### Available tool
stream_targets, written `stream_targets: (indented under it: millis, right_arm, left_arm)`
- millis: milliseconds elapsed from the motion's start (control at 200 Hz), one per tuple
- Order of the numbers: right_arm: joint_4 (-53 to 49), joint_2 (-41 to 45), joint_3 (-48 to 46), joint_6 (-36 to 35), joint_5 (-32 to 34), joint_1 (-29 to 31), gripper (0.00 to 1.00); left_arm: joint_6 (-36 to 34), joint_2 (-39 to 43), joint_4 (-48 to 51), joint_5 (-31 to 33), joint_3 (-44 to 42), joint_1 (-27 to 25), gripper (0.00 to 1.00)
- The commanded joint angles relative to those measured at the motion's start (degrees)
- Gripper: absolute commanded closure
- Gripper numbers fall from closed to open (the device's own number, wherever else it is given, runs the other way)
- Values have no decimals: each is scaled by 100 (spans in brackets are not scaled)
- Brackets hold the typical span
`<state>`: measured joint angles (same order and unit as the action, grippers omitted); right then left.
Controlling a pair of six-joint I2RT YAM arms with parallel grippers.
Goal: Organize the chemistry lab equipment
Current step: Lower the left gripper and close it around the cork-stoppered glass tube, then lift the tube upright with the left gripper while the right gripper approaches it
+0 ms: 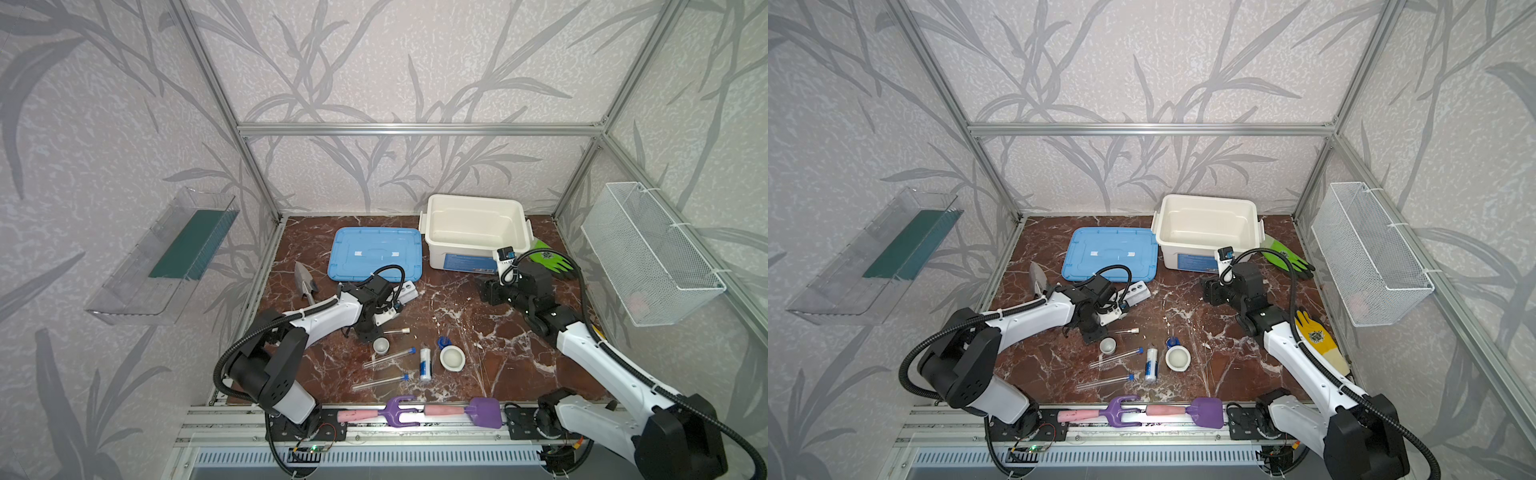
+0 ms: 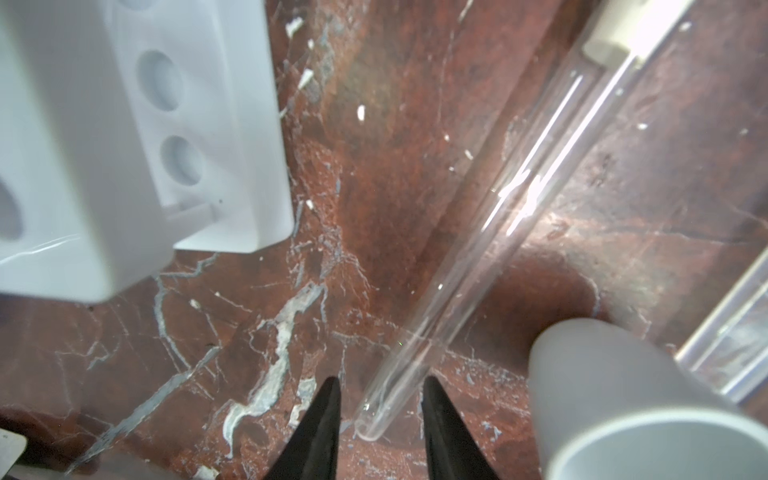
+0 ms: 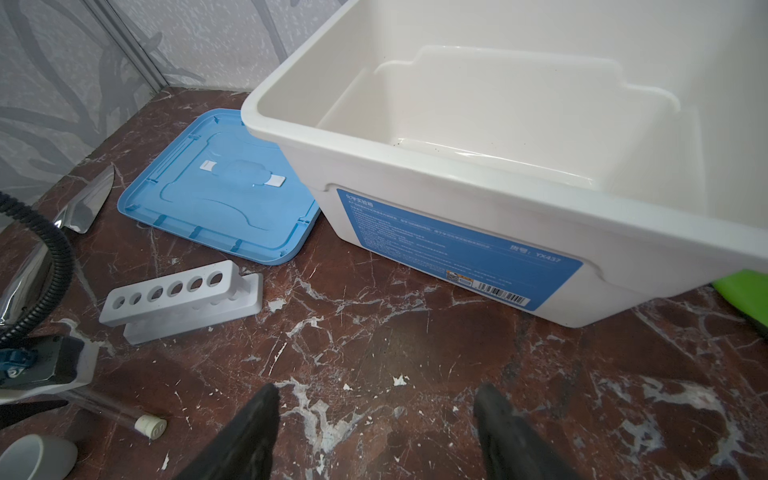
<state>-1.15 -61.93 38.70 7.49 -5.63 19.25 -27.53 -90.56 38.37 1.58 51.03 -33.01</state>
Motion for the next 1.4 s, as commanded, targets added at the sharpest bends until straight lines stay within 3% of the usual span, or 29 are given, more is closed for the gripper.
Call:
stream_targets:
  millis: [0, 185, 395, 655, 1080, 1395]
  right_arm:
    - [166, -29, -55, 10, 3, 35, 26]
    - [273, -24, -91, 12, -62, 31, 26]
    - [257, -135, -64, 4, -26, 27, 26]
    - [287, -213, -47, -3, -26, 27, 27]
    - [258, -160, -18, 100, -292, 34, 27]
    - [-51, 107, 338, 457, -840, 35, 26]
  left_arm:
    - [-217, -168, 91, 16, 136, -46, 65]
    - [-230, -380, 138, -13, 238, -56, 66]
    - [-284, -666, 246, -83, 401, -80, 78]
    - [-256, -665, 218, -96, 455, -90, 86]
    - [-192, -129, 23, -262, 594, -100, 91]
    - [285, 1134, -498, -689, 336, -100, 90]
